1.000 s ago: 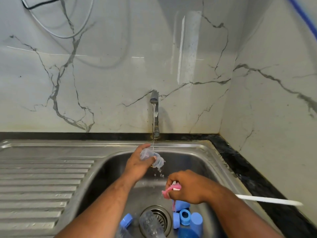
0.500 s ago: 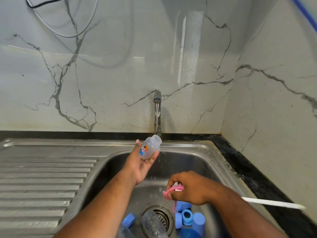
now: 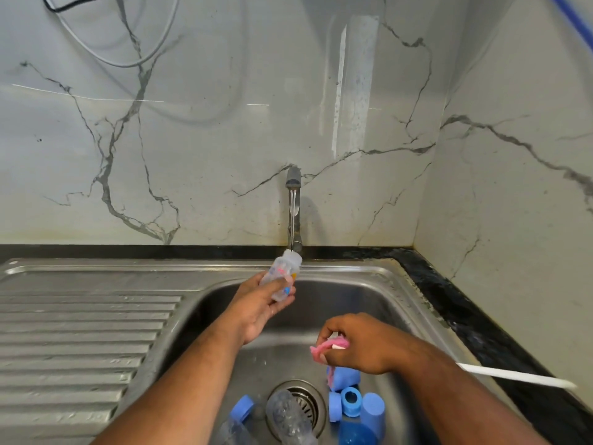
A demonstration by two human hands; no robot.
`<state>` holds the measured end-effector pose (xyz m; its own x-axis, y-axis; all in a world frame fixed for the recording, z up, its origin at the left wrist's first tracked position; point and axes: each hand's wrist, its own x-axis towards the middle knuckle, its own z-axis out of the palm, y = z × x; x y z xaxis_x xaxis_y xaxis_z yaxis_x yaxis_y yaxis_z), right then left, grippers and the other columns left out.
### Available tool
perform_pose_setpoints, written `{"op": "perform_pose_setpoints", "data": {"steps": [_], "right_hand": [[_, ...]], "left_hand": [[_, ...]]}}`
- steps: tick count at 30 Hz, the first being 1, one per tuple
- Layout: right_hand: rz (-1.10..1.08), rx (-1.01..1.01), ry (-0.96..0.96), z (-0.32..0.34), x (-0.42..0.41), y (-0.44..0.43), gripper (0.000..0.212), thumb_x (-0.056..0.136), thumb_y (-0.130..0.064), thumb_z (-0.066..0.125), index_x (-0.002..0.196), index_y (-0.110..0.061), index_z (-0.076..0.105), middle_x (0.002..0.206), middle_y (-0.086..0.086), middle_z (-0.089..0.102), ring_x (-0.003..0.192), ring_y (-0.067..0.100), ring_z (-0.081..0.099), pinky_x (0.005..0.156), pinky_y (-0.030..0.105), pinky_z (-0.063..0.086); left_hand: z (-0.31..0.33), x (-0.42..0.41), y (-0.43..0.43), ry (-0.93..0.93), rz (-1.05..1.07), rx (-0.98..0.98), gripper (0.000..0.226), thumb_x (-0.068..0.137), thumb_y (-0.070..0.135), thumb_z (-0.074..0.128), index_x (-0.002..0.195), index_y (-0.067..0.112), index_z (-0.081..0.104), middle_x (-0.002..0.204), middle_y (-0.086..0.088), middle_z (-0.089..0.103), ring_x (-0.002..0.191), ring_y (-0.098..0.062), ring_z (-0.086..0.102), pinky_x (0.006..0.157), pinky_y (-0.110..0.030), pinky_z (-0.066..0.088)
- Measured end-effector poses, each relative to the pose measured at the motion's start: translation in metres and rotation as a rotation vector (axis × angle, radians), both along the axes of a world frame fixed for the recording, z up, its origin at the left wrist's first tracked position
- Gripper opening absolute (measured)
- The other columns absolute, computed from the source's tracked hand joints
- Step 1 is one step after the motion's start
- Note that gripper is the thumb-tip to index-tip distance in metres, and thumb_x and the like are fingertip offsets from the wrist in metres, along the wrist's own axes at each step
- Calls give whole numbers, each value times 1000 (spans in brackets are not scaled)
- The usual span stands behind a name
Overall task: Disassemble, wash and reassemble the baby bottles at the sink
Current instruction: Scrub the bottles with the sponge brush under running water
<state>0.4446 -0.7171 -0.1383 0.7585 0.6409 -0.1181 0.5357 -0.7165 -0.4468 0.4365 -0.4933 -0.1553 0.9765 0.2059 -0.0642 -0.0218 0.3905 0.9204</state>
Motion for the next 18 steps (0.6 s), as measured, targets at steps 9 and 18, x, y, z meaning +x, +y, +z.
{"op": "perform_pose_setpoints", "data": {"steps": [9, 18], "right_hand": [[-41, -1, -143, -7, 8, 6, 62, 85, -3, 66, 138, -34, 54, 130, -7, 61, 112, 12, 60, 95, 32, 53], [-162, 8, -172, -11, 13, 5, 60, 90, -13, 62, 142, -37, 46, 129, -4, 63, 103, 15, 63, 89, 35, 57]], "left_hand": [[-7, 6, -13, -110, 179, 584, 48, 84, 31, 82, 127, 33, 60, 113, 10, 69, 103, -6, 66, 80, -19, 51], [-25, 7, -11, -13, 237, 825, 57, 80, 31, 85, 128, 28, 55, 114, 7, 65, 99, -10, 62, 75, -19, 47]]}}
